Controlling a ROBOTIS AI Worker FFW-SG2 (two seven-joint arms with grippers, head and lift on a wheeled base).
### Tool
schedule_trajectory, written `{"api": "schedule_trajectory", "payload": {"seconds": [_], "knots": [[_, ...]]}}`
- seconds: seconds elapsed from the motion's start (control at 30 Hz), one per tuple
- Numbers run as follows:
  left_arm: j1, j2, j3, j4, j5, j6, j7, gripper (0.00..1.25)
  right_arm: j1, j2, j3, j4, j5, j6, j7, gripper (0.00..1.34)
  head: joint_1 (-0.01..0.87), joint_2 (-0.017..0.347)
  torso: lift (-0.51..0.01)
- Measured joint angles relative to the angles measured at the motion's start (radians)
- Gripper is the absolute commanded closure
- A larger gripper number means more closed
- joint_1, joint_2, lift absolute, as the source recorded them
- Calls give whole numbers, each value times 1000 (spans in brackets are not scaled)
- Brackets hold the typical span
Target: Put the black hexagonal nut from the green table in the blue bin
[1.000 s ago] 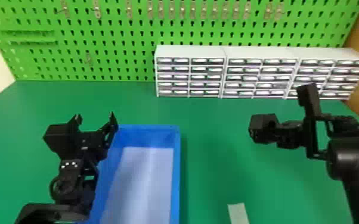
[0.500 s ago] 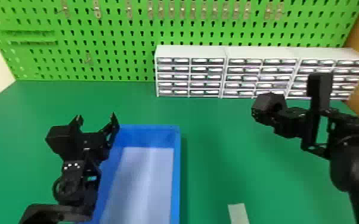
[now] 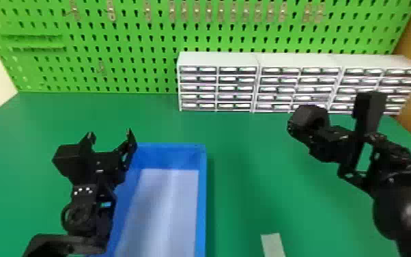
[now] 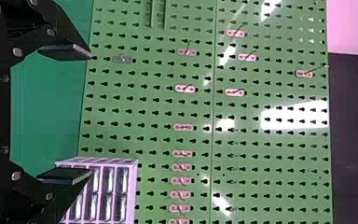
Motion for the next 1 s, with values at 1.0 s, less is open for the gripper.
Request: {"api": "schedule_trajectory", "payload": {"seconds": [1.0], "knots": [[0,0,33,-1,2,-18,18,372,-72,-50,326,15,-121,87,1,1194,657,57,-95]]}}
